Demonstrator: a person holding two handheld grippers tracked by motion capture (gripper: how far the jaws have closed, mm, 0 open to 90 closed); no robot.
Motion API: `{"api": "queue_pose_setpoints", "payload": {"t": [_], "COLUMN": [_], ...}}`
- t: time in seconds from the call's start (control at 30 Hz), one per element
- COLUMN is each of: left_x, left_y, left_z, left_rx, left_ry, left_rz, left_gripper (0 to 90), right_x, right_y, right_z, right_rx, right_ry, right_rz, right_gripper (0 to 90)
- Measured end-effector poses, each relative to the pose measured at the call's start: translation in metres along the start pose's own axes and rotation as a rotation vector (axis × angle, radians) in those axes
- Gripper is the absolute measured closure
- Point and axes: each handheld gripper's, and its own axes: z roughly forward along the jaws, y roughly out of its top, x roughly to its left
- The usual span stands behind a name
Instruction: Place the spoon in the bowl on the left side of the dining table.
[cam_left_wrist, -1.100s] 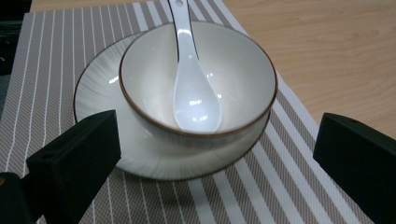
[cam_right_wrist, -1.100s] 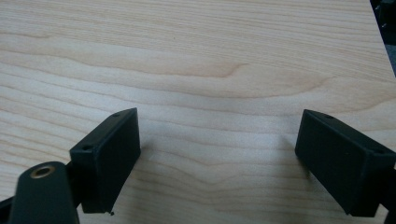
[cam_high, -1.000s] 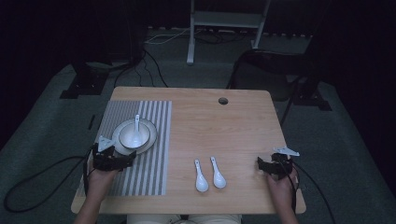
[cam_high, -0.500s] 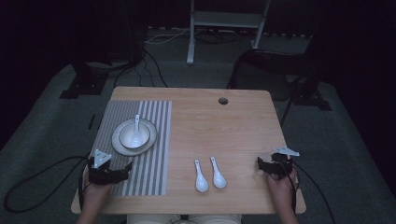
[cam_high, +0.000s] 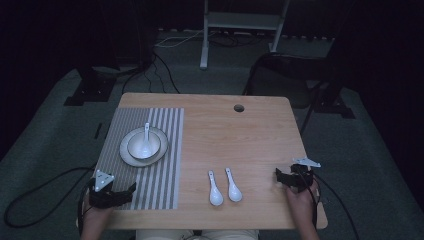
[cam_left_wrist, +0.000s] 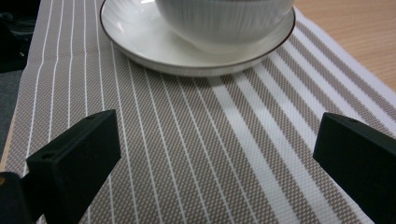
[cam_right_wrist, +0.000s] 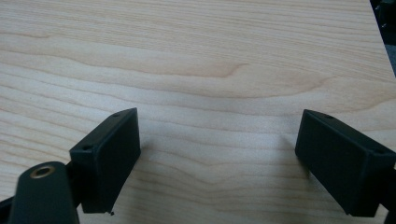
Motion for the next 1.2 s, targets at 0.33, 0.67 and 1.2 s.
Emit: {"api": "queue_pose_setpoints", "payload": {"t": [0.33, 0.67, 1.2], "left_x": [0.003, 0.004, 0.022], "left_y": [-0.012, -0.023, -0.035], "left_z": [-0.004, -0.008, -0.019], "left_rx": [0.005, 0.040, 0.074], "left_ry": [0.007, 0.037, 0.112], "left_rz": [-0.021, -0.019, -0.088], "left_gripper": [0.8, 0.8, 0.8], "right_x": [0.000, 0.000, 0.000], "right_y": [0.000, 0.000, 0.000], "right_z": [0.000, 0.000, 0.000], "right_rx": [0.000, 0.000, 0.000], "right_ry": [0.000, 0.000, 0.000], "right_rz": [0.000, 0.000, 0.000], "right_gripper": [13.4, 13.4, 13.3]}}
